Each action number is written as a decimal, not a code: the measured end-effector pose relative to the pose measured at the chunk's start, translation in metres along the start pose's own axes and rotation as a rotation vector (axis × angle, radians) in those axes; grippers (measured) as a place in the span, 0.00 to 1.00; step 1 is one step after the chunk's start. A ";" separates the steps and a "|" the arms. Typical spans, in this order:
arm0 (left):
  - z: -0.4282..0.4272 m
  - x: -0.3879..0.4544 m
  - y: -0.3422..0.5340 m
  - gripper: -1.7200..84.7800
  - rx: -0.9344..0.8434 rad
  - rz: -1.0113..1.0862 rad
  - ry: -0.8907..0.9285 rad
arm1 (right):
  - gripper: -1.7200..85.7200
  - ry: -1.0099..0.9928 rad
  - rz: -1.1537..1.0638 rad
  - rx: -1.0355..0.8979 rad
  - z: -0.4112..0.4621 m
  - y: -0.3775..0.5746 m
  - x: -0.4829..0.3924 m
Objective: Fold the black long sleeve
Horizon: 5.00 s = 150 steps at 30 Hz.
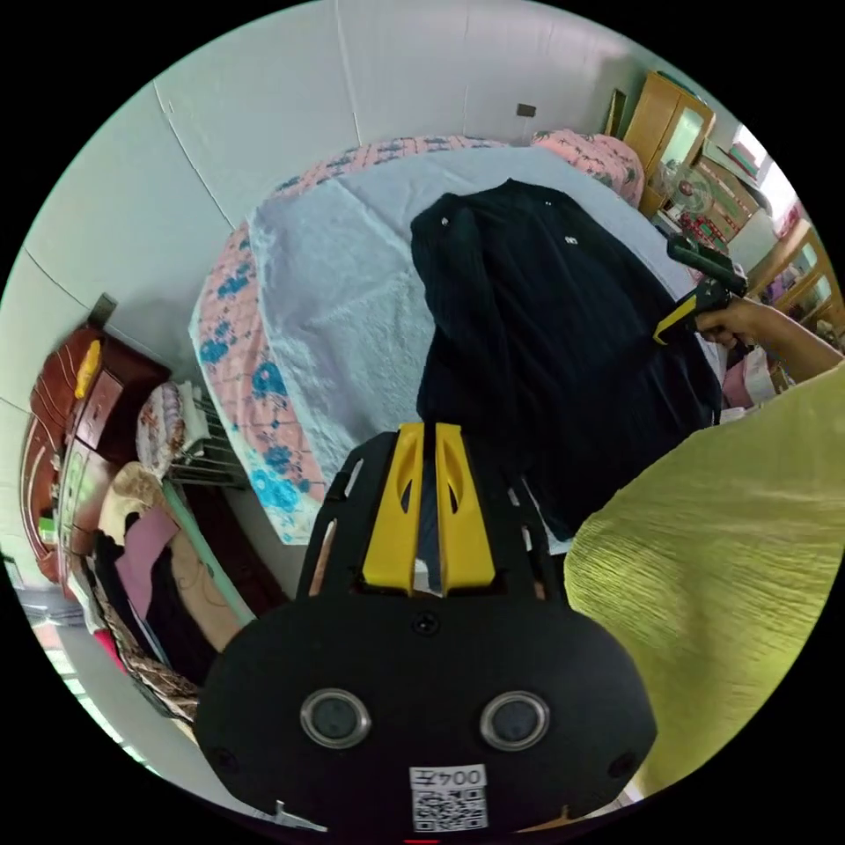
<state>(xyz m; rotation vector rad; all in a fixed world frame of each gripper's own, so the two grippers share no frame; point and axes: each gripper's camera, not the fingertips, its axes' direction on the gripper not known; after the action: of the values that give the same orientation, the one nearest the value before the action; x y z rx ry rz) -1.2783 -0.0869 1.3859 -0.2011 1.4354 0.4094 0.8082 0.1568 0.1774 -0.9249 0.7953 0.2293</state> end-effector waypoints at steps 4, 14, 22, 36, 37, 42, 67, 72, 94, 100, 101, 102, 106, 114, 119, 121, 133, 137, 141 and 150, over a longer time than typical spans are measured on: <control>-0.046 -0.031 -0.037 0.05 0.063 0.071 -0.145 | 0.04 -0.026 0.018 -0.011 0.005 0.003 0.005; -0.028 -0.140 -0.092 0.05 -0.071 -0.079 -0.266 | 0.04 -0.066 0.048 -0.012 0.015 0.026 0.016; 0.104 -0.161 -0.091 0.06 -0.291 -0.112 -0.252 | 0.04 -0.071 0.059 -0.028 0.021 0.047 0.019; 0.100 -0.100 -0.093 0.11 -0.015 -0.059 -0.075 | 0.04 -0.092 0.127 0.033 0.031 0.112 0.023; 0.095 -0.070 -0.095 0.10 0.062 0.001 0.031 | 0.04 -0.095 0.140 0.050 0.032 0.120 0.023; 0.152 0.086 -0.102 0.04 0.043 0.246 0.247 | 0.03 -0.143 0.206 0.147 0.037 0.158 0.028; 0.316 0.338 -0.142 0.02 -0.385 0.478 -0.114 | 0.06 -0.195 0.266 0.486 0.101 0.353 0.068; 0.329 0.339 -0.155 0.02 -0.410 0.439 -0.093 | 0.05 0.041 0.112 0.489 0.053 0.361 0.081; 0.362 0.310 -0.201 0.03 -0.496 0.370 0.035 | 0.10 -0.211 -0.073 0.528 -0.018 0.198 0.071; 0.292 0.194 -0.271 0.04 -0.139 0.159 0.070 | 0.10 -0.031 -0.191 0.283 0.018 0.124 -0.048; 0.289 0.165 -0.288 0.04 -0.095 0.118 0.061 | 0.10 -0.012 -0.191 0.280 0.015 0.116 -0.054; 0.289 0.151 -0.298 0.05 -0.078 0.098 0.059 | 0.10 -0.008 -0.193 0.268 0.013 0.112 -0.057; 0.329 0.084 -0.357 0.07 -0.124 0.055 0.102 | 0.10 0.016 -0.228 0.198 0.009 0.090 -0.069; 0.398 0.055 -0.395 0.15 -0.213 0.094 0.163 | 0.10 0.063 -0.250 0.063 0.002 0.050 -0.092; 0.403 0.074 -0.380 0.09 -0.188 0.178 0.092 | 0.10 0.069 -0.271 -0.014 -0.001 0.026 -0.100; 0.397 0.080 -0.378 0.08 -0.184 0.205 0.076 | 0.10 0.071 -0.271 -0.023 -0.002 0.022 -0.101; 0.379 0.087 -0.375 0.12 -0.104 0.391 -0.203 | 0.10 0.088 -0.254 -0.066 -0.005 0.010 -0.103; 0.335 0.055 -0.369 0.14 -0.013 0.239 -0.131 | 0.10 0.070 -0.240 -0.061 -0.006 0.014 -0.094; 0.271 0.050 -0.342 0.12 0.158 0.129 -0.013 | 0.10 0.060 -0.234 -0.056 -0.006 0.020 -0.086; 0.242 0.224 -0.181 0.05 0.152 0.241 0.284 | 0.10 0.027 -0.192 0.029 -0.005 0.057 -0.057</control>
<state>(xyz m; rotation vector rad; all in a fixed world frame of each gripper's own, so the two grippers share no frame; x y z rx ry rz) -0.9677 -0.1277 1.1774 0.0397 1.7716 0.4795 0.7371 0.1955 0.1803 -0.9723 0.7277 0.0375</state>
